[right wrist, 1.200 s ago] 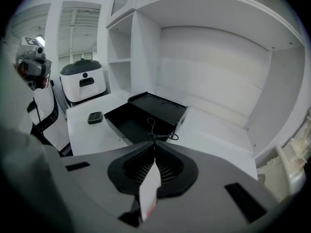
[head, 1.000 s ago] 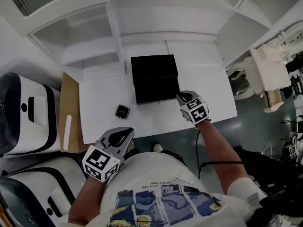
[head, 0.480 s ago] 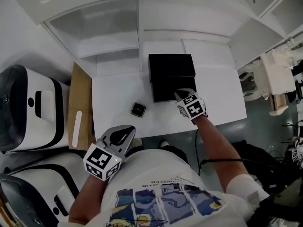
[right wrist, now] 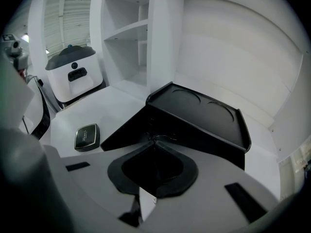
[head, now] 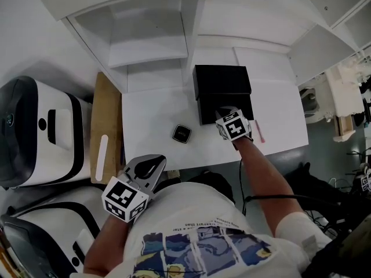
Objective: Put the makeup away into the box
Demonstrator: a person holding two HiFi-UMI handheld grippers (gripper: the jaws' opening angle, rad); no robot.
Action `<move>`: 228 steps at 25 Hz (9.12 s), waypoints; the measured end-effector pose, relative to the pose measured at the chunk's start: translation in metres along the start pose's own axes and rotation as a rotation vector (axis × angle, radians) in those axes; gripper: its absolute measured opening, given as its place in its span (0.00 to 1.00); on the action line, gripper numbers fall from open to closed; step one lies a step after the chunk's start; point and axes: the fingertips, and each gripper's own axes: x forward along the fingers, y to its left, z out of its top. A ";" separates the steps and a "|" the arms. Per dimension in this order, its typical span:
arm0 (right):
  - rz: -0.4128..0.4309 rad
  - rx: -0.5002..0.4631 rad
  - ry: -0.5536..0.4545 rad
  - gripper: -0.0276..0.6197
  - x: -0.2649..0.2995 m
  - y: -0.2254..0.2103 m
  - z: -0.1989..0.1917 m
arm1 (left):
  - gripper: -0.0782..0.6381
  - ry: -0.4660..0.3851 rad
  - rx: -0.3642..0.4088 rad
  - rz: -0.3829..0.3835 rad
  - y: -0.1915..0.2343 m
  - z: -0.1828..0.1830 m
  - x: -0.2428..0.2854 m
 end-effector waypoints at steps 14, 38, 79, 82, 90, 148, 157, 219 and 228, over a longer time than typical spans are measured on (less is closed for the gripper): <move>-0.013 -0.031 0.126 0.09 0.018 0.008 -0.004 | 0.13 0.009 -0.006 -0.013 0.015 -0.007 -0.009; 0.018 -0.052 -0.028 0.17 -0.038 0.024 0.015 | 0.13 0.016 0.008 -0.067 0.004 -0.013 -0.006; 0.359 -0.183 -0.074 0.29 -0.083 0.129 -0.037 | 0.13 0.016 -0.002 -0.053 -0.020 0.015 0.049; 0.405 -0.240 -0.045 0.35 -0.065 0.149 -0.034 | 0.13 0.016 -0.015 -0.012 -0.015 0.009 0.034; 0.431 -0.328 0.016 0.50 -0.021 0.188 -0.011 | 0.13 -0.009 -0.050 0.056 0.005 -0.005 -0.005; 0.271 -0.270 0.107 0.55 -0.089 0.037 -0.016 | 0.13 -0.037 0.016 -0.082 -0.042 0.023 0.067; 0.289 -0.367 0.144 0.55 -0.063 -0.020 -0.015 | 0.13 -0.039 -0.035 0.036 -0.046 0.025 0.078; 0.329 -0.371 0.147 0.55 -0.011 -0.041 -0.023 | 0.13 -0.030 -0.079 0.140 -0.044 0.030 0.082; 0.203 -0.285 0.025 0.27 -0.053 -0.044 -0.018 | 0.13 -0.026 -0.055 0.061 -0.044 0.027 0.078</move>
